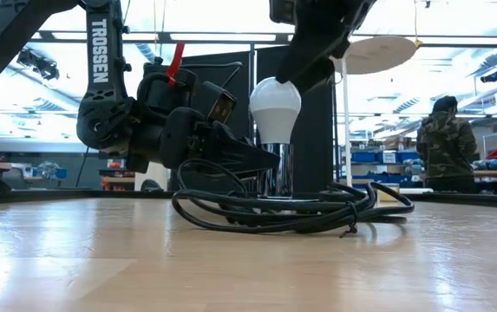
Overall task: Screw lightbulb
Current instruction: Insert the white lightbulb into the silver lamp
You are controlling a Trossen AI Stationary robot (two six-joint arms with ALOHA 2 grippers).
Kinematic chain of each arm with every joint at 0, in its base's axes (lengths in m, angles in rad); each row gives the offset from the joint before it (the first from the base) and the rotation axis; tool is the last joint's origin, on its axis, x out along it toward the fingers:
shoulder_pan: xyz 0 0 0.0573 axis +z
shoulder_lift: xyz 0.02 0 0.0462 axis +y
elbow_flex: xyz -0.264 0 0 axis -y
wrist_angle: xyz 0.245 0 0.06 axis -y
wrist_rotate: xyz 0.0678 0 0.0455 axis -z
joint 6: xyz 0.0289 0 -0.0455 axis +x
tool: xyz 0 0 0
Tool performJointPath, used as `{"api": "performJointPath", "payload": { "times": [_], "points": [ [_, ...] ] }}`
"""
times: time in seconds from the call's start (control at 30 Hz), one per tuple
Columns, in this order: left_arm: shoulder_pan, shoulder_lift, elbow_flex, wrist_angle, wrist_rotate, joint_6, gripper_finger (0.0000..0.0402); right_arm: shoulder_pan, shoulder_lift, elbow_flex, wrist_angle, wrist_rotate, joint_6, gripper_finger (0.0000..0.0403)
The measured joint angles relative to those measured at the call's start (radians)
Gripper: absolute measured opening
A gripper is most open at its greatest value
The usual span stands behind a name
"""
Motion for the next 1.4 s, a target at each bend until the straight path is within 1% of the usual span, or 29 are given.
{"api": "performJointPath", "payload": {
  "times": [0.07, 0.2, 0.33, 0.53, 0.63, 0.73, 0.93, 1.1, 1.23, 1.4],
  "points": [
    [0.000, 0.000, 0.000, 0.000, -0.001, 0.000, 0.0190, -0.003, 0.021, 0.013, -0.006, -0.024, 0.002, 0.0344],
    [0.000, 0.000, 0.000, 0.000, -0.003, 0.001, 0.0190, -0.003, 0.127, 0.096, -0.112, -0.047, -0.037, 0.0344],
    [0.000, 0.000, 0.000, -0.001, -0.004, -0.001, 0.0190, -0.003, 0.251, 0.255, -0.243, -0.046, -0.120, 0.0344],
    [0.000, 0.000, 0.000, -0.001, -0.006, -0.005, 0.0190, -0.003, 0.399, 0.512, -0.491, -0.046, -0.194, 0.0344],
    [0.000, 0.000, 0.000, -0.001, -0.007, -0.006, 0.0190, -0.003, 0.460, 0.606, -0.582, -0.046, -0.243, 0.0343],
    [0.000, 0.000, 0.000, -0.001, -0.007, -0.006, 0.0190, -0.002, 0.501, 0.667, -0.641, -0.046, -0.319, 0.0334],
    [0.000, 0.000, 0.000, -0.001, -0.007, -0.014, 0.0190, 0.004, 0.508, 0.687, -0.652, -0.039, -0.573, 0.0301],
    [0.000, 0.000, 0.000, -0.002, -0.010, -0.019, 0.0190, 0.006, 0.508, 0.687, -0.673, -0.022, -0.671, 0.0283],
    [0.000, 0.000, 0.001, -0.002, -0.010, -0.019, 0.0190, 0.006, 0.508, 0.685, -0.670, -0.021, -0.662, 0.0278],
    [0.000, 0.000, 0.001, -0.002, -0.010, -0.020, 0.0190, 0.000, 0.508, 0.684, -0.672, -0.019, -0.495, 0.0277]
  ]
}}
